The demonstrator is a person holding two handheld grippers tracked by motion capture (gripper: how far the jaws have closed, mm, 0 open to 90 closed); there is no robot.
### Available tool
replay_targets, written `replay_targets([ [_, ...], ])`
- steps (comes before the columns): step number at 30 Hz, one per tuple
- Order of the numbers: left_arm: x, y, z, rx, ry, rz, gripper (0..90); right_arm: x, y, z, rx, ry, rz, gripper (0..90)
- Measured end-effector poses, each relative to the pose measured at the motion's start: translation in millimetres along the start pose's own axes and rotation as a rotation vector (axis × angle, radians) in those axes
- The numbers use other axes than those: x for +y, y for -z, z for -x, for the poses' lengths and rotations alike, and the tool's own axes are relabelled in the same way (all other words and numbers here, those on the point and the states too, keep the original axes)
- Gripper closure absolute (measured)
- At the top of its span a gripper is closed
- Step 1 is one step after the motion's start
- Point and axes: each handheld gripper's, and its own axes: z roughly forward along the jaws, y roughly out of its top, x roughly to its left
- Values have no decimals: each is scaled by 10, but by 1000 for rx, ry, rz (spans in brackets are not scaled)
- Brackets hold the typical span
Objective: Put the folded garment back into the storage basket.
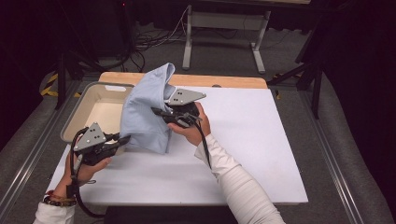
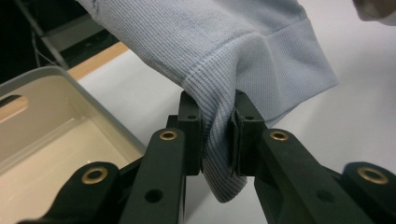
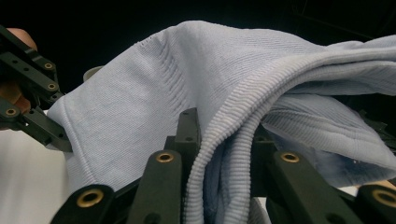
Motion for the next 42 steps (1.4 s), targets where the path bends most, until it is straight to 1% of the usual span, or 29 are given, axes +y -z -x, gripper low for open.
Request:
replay_targets([
  [2, 3, 22, -5, 12, -8, -6, 777, 15, -30, -8, 1, -2, -3, 730],
  [4, -9, 57, -23, 18, 1, 6, 777, 36, -65, -23, -1, 3, 0, 731],
  [6, -23, 79, -40, 24, 3, 8, 777, 53, -96, -31, 2, -1, 5, 731],
  [13, -72, 124, -89, 49, 20, 13, 777, 117, -234, -58, 6, 12, 4, 731],
  [20, -107, 163, -162, 77, 35, 19, 777, 152, -362, -53, 8, 2, 10, 731],
  [30, -139, 246, -234, 116, 52, 32, 777, 218, -483, -84, 6, 7, 27, 731],
  [31, -142, 252, -240, 115, 59, 34, 777, 228, -498, -88, 7, 7, 28, 731],
  [37, -161, 289, -298, 152, 81, 50, 777, 278, -579, -94, 7, 3, 37, 731],
  [42, -189, 329, -349, 179, 88, 54, 776, 318, -653, -106, 7, 1, 42, 731],
])
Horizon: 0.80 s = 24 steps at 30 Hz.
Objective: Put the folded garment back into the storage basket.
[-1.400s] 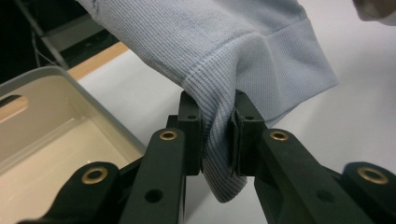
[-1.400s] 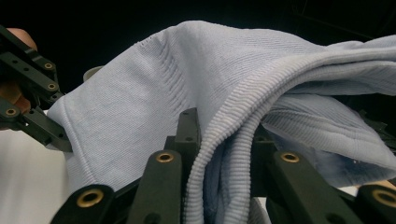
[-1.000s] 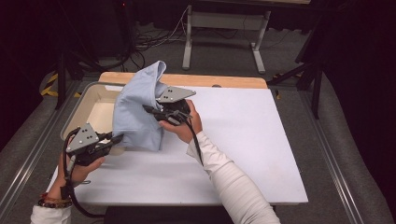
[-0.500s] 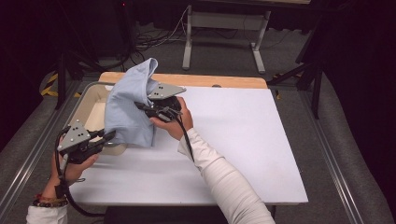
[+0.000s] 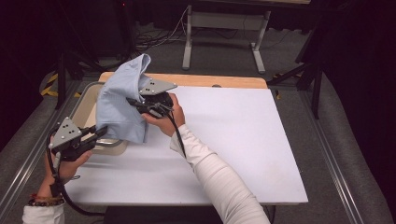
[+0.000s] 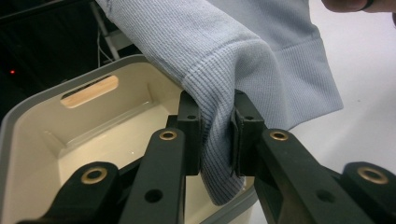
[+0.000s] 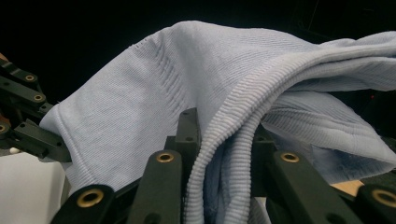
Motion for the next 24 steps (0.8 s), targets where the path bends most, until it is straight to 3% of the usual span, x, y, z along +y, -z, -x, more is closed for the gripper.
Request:
replay_targets([
  [13, -83, 102, -191, 58, 34, 4, 774, 106, -252, -72, 7, 10, 5, 732],
  [24, -168, 197, -353, 145, 83, 18, 771, 244, -503, -147, 14, 3, 25, 733],
])
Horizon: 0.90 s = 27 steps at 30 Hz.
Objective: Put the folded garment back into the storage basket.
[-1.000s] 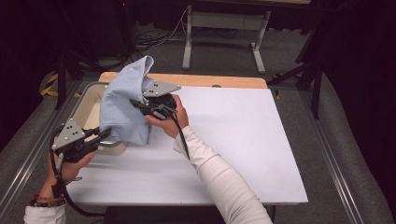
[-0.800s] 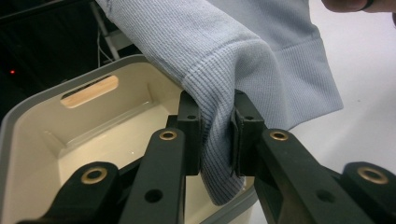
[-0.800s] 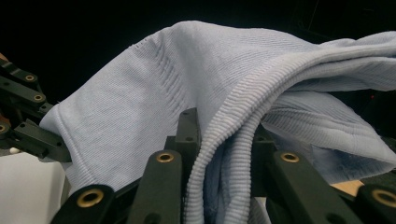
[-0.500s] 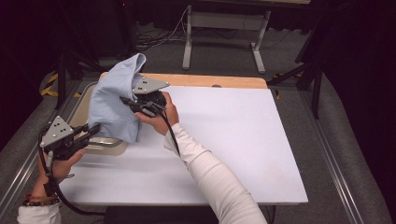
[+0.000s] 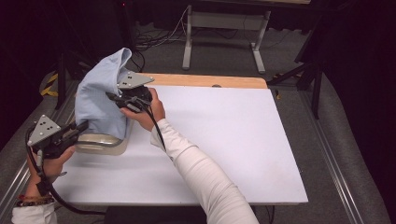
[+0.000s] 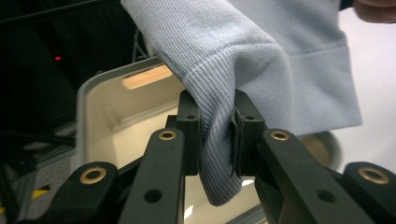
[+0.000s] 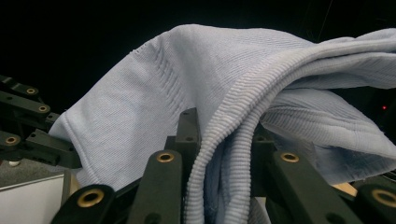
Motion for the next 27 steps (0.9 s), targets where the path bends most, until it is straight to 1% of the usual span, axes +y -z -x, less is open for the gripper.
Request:
replay_targets([
  [2, -26, 3, -38, 15, 11, -2, 769, 12, -67, -36, -5, 13, 2, 733],
  [4, -55, -4, -75, 24, 26, -6, 768, 9, -124, -53, -3, 13, -1, 733],
  [7, -97, -18, -105, 50, 14, -28, 766, -20, -211, -47, 4, -3, -9, 733],
  [8, -108, -23, -110, 54, 11, -31, 765, -39, -250, -48, 2, -1, -13, 733],
  [9, -130, -27, -116, 62, 2, -40, 764, -55, -271, -49, 4, -6, -14, 733],
  [10, -145, -32, -124, 66, -1, -46, 764, -89, -313, -48, 10, -20, -15, 733],
  [13, -206, -40, -166, 65, 13, -57, 762, -171, -388, -60, 16, -41, -23, 734],
  [15, -245, -60, -181, 58, 16, -67, 760, -229, -430, -50, 25, -61, -37, 734],
  [19, -295, -101, -175, 59, 19, -88, 748, -318, -483, -39, 32, -82, -40, 734],
  [20, -313, -108, -186, 61, 12, -97, 744, -342, -494, -36, 34, -86, -39, 734],
  [22, -338, -115, -194, 59, 32, -97, 721, -410, -519, -30, 44, -113, -52, 734],
  [23, -349, -116, -197, 66, 42, -95, 687, -441, -529, -26, 47, -125, -59, 734],
  [24, -358, -112, -207, 68, 42, -98, 632, -476, -535, -21, 48, -138, -64, 734],
  [26, -374, -111, -207, 72, 50, -106, 581, -528, -544, -36, 59, -144, -72, 734],
  [27, -393, -106, -212, 73, 43, -111, 566, -549, -548, -50, 57, -140, -76, 734],
])
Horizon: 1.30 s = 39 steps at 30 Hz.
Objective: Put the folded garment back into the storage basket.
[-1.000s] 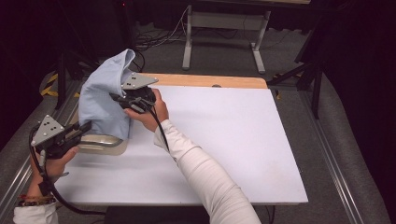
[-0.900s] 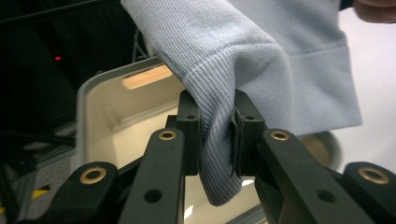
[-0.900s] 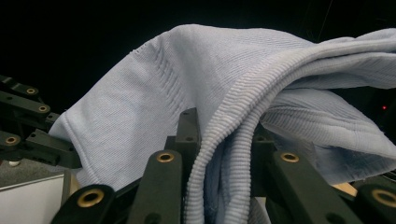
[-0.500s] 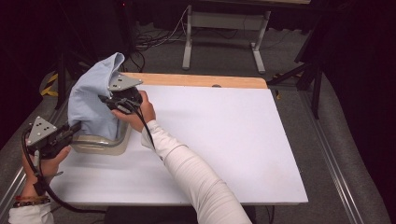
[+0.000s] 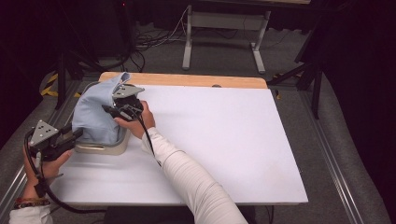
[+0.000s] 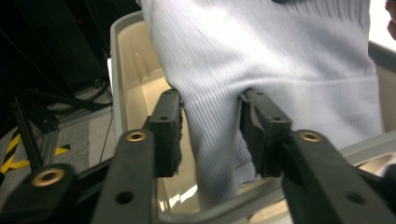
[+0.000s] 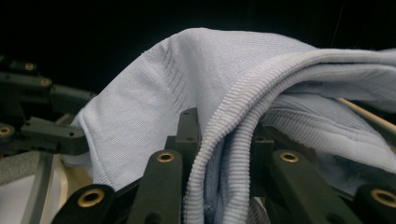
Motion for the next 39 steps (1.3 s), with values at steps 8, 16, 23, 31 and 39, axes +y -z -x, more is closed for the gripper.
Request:
replay_targets([
  [8, 25, 115, -22, -23, 56, 105, 384, -192, -71, -82, 35, -40, -30, 735],
  [16, 90, 85, 54, -33, 20, 85, 318, -211, -89, -45, 63, -66, -76, 732],
  [23, 153, 33, 114, -30, -2, 79, 284, -202, -128, 15, 96, -72, -113, 711],
  [31, 150, -17, 182, -43, -26, 60, 276, -177, -151, 21, 55, -55, -146, 580],
  [39, 156, -63, 255, -54, -53, 41, 275, -170, -104, 7, 18, -50, -180, 477],
])
